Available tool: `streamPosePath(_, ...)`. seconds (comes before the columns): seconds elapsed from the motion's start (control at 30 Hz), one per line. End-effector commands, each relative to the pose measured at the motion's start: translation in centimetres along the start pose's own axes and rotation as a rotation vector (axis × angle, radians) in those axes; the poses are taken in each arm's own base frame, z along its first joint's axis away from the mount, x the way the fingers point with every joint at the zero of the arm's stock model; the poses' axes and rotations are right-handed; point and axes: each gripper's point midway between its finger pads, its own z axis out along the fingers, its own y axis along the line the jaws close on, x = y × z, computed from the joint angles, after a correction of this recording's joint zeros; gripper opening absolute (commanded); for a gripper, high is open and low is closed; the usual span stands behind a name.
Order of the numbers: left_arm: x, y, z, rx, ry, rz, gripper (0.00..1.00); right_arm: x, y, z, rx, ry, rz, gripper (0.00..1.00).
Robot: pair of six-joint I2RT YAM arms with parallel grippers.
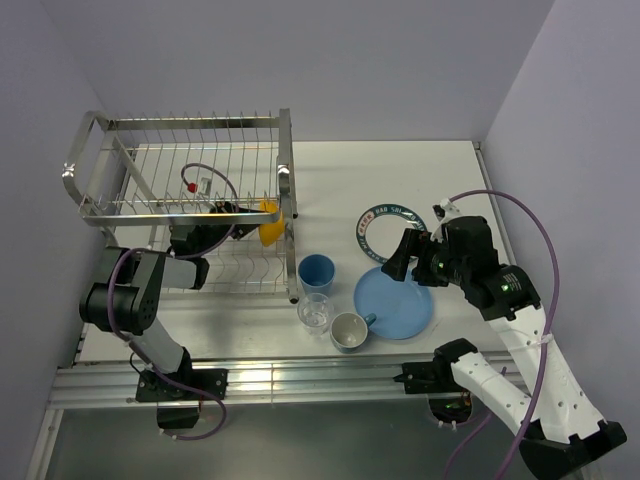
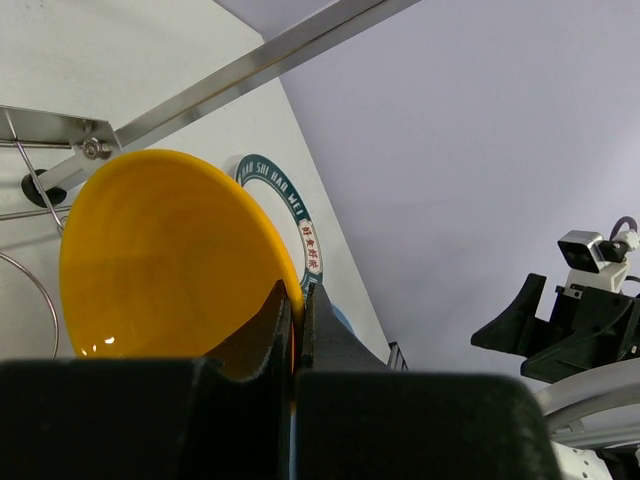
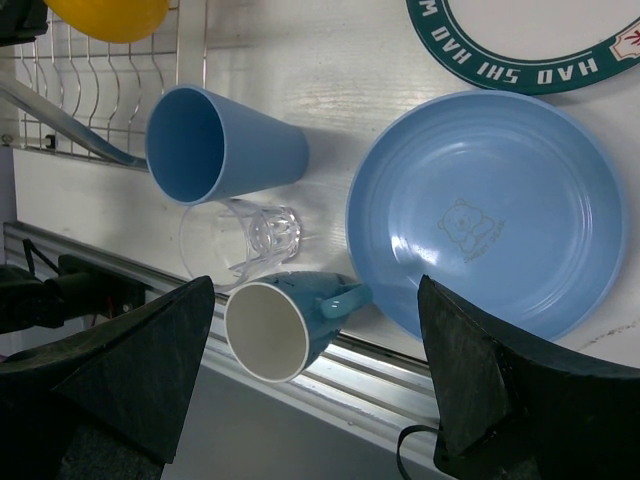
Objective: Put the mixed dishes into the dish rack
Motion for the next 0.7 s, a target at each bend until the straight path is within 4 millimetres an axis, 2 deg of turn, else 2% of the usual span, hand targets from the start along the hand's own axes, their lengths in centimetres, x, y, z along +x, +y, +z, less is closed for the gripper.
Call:
streamPosePath(0.0, -0.1, -0.7, 0.0, 0.042, -0.013, 0.041, 0.0, -0.7, 0.2, -0.5, -0.002, -0.034, 0.006, 0.9)
streamPosePath(0.03, 0.2, 0.2, 0.1, 0.009, 0.0, 0.043, 0.0, -0.7, 0.2, -0.4, -0.004, -0.031, 0.008, 0.89)
streamPosePath(0.13, 0.0, 0.4, 0.1, -0.009, -0.001, 0.071, 0.01, -0.6, 0.3, -0.2, -0.008, -0.029, 0.015, 0.89)
streamPosePath(0.2, -0.1, 1.2, 0.0, -0.062, 0.0, 0.09, 0.07, -0.4, 0.1, 0.1, -0.005, -0.02, 0.02, 0.89)
streamPosePath(0.33, -0.5, 1.8, 0.0, -0.121, 0.012, 0.125, 0.35, -0.7, 0.3, 0.8, -0.01, -0.014, 0.026, 0.89)
streamPosePath(0.43, -0.5, 2.3, 0.3, -0.142, 0.028, 0.128, 0.47, -1.2, 0.8, 1.2, -0.025, -0.011, 0.025, 0.89)
streamPosePath(0.67, -0.1, 3.1, 0.4, -0.138, 0.035, 0.109, 0.56, -1.9, 1.3, 2.5, -0.016, -0.007, -0.015, 0.89)
